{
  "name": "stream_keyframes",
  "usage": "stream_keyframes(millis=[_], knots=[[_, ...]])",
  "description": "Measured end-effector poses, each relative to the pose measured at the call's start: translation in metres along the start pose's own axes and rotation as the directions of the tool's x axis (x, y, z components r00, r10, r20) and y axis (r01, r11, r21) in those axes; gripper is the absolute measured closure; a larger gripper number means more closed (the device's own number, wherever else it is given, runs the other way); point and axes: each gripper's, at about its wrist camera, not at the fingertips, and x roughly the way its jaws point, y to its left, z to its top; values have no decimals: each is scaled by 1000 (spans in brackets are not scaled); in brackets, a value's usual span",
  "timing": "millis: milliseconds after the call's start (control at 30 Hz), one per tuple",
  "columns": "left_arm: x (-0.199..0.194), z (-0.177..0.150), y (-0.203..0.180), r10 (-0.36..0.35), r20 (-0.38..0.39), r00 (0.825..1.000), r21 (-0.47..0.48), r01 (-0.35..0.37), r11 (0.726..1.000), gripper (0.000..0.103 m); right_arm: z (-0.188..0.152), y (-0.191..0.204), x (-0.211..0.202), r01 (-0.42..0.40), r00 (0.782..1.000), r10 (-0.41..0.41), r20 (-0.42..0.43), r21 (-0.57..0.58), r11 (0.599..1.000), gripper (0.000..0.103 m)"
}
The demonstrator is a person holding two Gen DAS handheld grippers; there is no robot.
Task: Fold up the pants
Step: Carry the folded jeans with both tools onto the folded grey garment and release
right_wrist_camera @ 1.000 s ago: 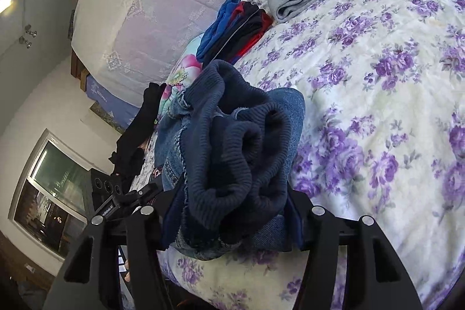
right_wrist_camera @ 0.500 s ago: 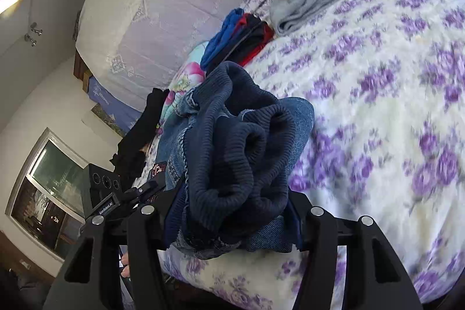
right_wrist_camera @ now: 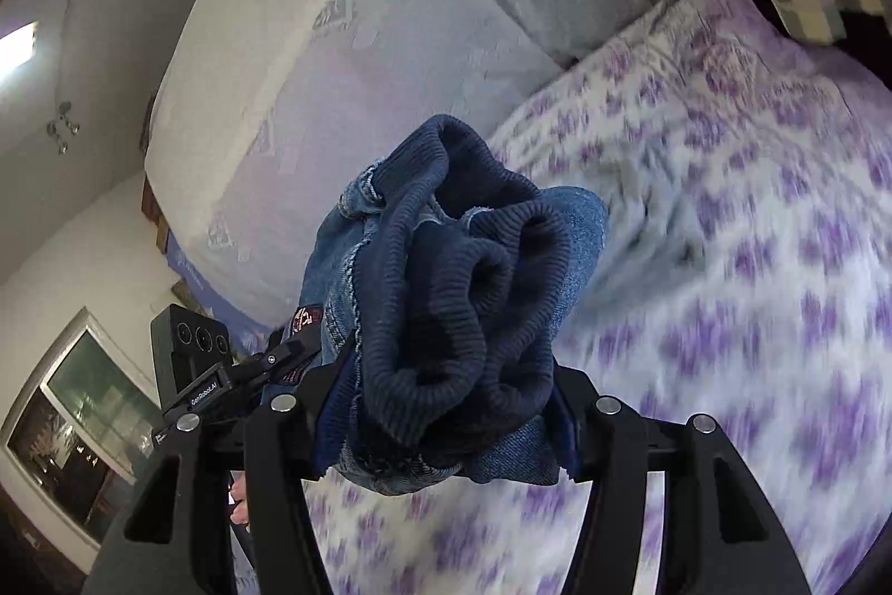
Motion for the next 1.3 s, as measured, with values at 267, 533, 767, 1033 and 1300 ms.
stream_keyframes(millis=[267, 533, 767, 1033, 1300], knots=[[121, 115, 42, 14, 12, 1000, -46, -14, 999, 54, 119, -57, 94, 42, 999, -42, 4, -57, 998, 45], [244, 84, 138, 149, -108, 983, -139, -163, 977, 51, 96, -166, 199, 210, 976, -208, -67, 33, 977, 41], [251, 76, 127, 230, -10, 973, -13, -230, 973, 45, 91, -181, 199, 165, 986, -162, -47, 73, 984, 38], [238, 67, 111, 324, 5, 946, -20, -324, 946, 38, 93, -178, 201, 257, 966, -250, -65, 132, 957, 8], [192, 51, 60, 494, 147, 857, 175, -514, 840, 28, 100, -116, 158, 356, 934, -357, 26, 40, 934, 8]])
